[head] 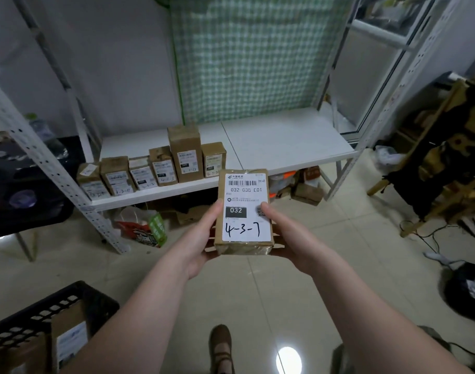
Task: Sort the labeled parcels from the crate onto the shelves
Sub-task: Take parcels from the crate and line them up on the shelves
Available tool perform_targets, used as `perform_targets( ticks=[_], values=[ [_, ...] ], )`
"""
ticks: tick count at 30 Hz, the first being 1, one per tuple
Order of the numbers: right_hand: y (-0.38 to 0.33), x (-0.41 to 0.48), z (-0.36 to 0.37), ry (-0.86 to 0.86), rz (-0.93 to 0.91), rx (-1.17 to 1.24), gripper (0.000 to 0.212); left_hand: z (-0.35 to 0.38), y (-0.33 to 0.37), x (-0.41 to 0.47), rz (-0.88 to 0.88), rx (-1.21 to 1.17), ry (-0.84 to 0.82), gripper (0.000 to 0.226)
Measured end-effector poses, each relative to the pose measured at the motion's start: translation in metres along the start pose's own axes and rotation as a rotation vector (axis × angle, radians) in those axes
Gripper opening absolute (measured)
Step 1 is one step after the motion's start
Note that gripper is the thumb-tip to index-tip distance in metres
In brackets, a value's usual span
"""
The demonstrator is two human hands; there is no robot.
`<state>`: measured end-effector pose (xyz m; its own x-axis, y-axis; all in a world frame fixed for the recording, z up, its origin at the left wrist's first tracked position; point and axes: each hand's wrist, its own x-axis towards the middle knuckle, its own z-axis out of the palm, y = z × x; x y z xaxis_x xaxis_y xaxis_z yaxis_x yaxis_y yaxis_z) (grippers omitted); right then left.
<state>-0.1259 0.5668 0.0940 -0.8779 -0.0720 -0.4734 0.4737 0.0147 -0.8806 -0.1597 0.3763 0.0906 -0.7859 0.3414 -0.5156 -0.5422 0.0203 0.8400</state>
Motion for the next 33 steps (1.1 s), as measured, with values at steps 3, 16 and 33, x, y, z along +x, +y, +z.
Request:
perform_targets(
  ticks=[3,16,33],
  values=[
    [-0.018,0.035,-0.017,-0.002,0.030,-0.011,0.055,-0.003,0.022,0.036,0.007,0.002,0.005,0.072],
    [-0.061,0.157,-0.070,0.085,0.068,0.115,0.076,-0.004,0.092,0.175,0.014,0.086,0.023,0.027],
    [-0.079,0.340,-0.225,-0.032,0.058,0.001,0.104,0.079,0.105,0.336,-0.033,0.220,0.260,0.015]
  ],
)
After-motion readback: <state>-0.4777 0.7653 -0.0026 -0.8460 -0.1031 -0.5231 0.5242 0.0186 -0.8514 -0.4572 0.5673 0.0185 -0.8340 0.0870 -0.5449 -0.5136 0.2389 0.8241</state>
